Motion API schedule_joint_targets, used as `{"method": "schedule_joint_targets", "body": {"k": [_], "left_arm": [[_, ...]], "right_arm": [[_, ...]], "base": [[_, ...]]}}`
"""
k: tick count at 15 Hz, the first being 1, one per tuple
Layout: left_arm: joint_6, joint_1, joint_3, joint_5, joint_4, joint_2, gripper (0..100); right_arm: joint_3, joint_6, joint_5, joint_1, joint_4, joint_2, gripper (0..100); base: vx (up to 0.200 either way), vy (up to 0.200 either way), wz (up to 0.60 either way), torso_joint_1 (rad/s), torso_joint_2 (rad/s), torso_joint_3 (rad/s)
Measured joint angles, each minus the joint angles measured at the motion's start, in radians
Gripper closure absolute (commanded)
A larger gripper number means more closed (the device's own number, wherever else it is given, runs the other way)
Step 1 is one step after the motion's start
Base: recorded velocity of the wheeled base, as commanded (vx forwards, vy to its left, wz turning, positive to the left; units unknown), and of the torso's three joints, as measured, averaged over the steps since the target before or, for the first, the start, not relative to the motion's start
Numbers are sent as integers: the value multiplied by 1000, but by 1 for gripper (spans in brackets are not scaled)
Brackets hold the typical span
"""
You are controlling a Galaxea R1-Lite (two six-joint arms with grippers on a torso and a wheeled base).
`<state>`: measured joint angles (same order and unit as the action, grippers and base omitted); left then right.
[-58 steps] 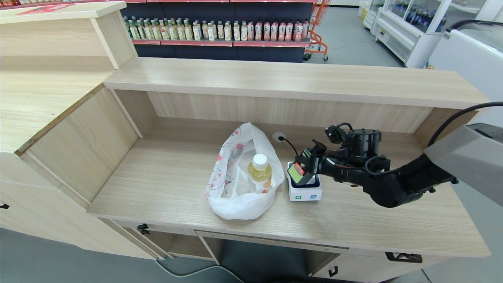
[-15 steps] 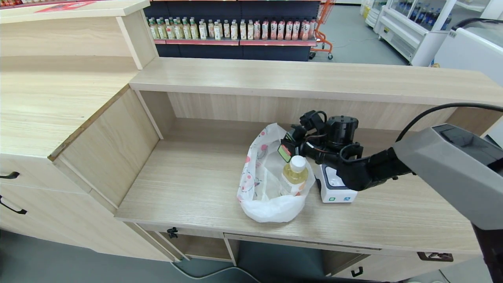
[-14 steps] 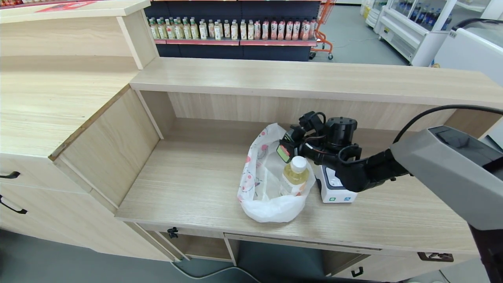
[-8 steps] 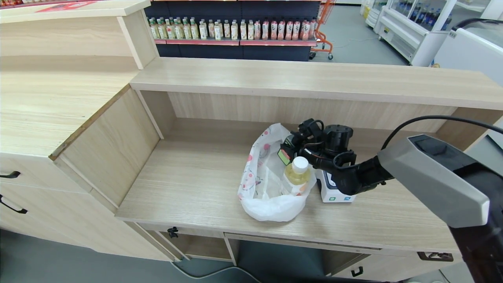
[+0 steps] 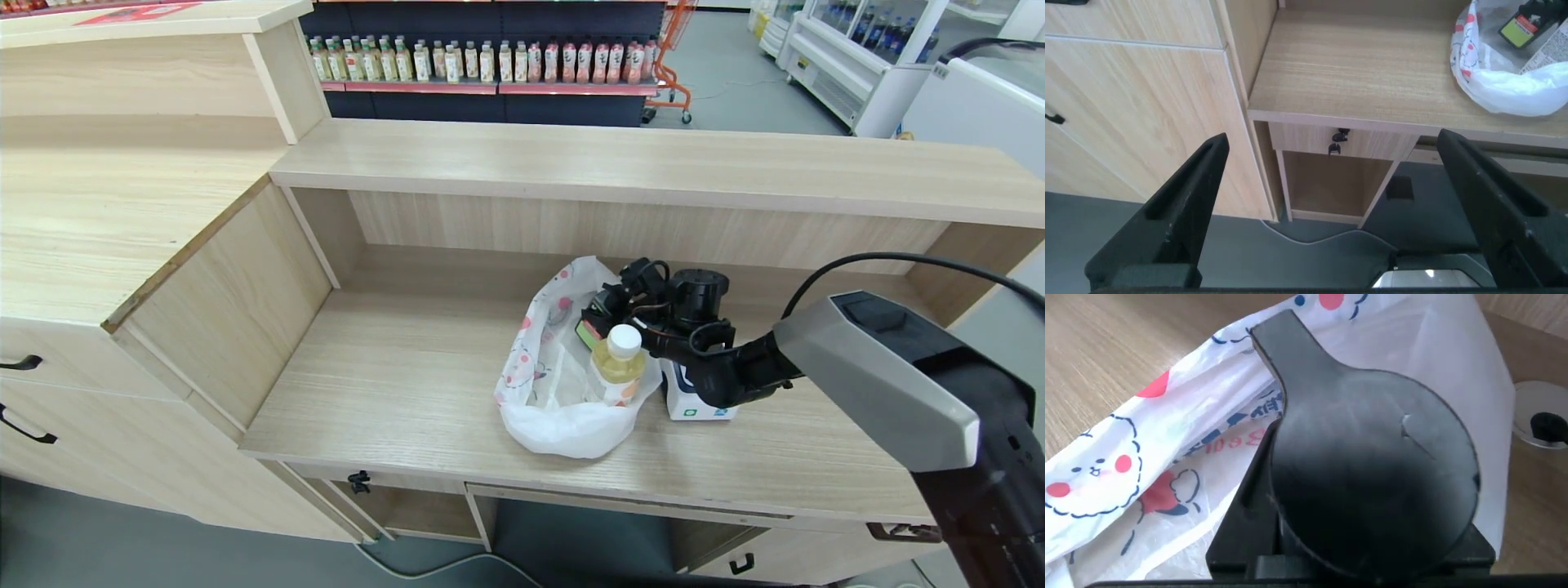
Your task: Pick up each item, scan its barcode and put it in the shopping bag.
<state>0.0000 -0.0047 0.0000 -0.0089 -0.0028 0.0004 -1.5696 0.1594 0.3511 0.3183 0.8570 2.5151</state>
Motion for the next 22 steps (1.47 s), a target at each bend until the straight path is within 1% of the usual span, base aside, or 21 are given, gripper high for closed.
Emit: {"method": "schedule_joint_targets", "body": {"k": [4,6,7,11,14,16,19,21,22], "left_arm": [[0,0,0,0,0,0,0],[0,0,0,0,0,0,0],[0,0,0,0,0,0,0],[0,0,0,0,0,0,0],[0,0,0,0,0,0,0],[0,0,0,0,0,0,0],[0,0,0,0,0,0,0],[0,0,0,0,0,0,0],[0,0,0,0,0,0,0]], "right_arm": [[0,11,64,-8,1,15,100],[-1,32,69,-10,1,21,100],[-1,38,71,-12,2,23,0],[0,32,74,-24,0,-8,0],[11,20,123,-27,0,-79,0],[40,-7,136,-27,-4,-145,0],[116,-40,137,-25,-16,-271,0],[198,-46,120,-43,-41,-387,0],[253,-47,100,-59,-75,-465,0]], "base": [[0,0,0,0,0,0],[0,0,0,0,0,0],[0,0,0,0,0,0],[0,0,0,0,0,0],[0,0,0,0,0,0],[0,0,0,0,0,0],[0,0,0,0,0,0],[0,0,0,0,0,0],[0,0,0,0,0,0]]}}
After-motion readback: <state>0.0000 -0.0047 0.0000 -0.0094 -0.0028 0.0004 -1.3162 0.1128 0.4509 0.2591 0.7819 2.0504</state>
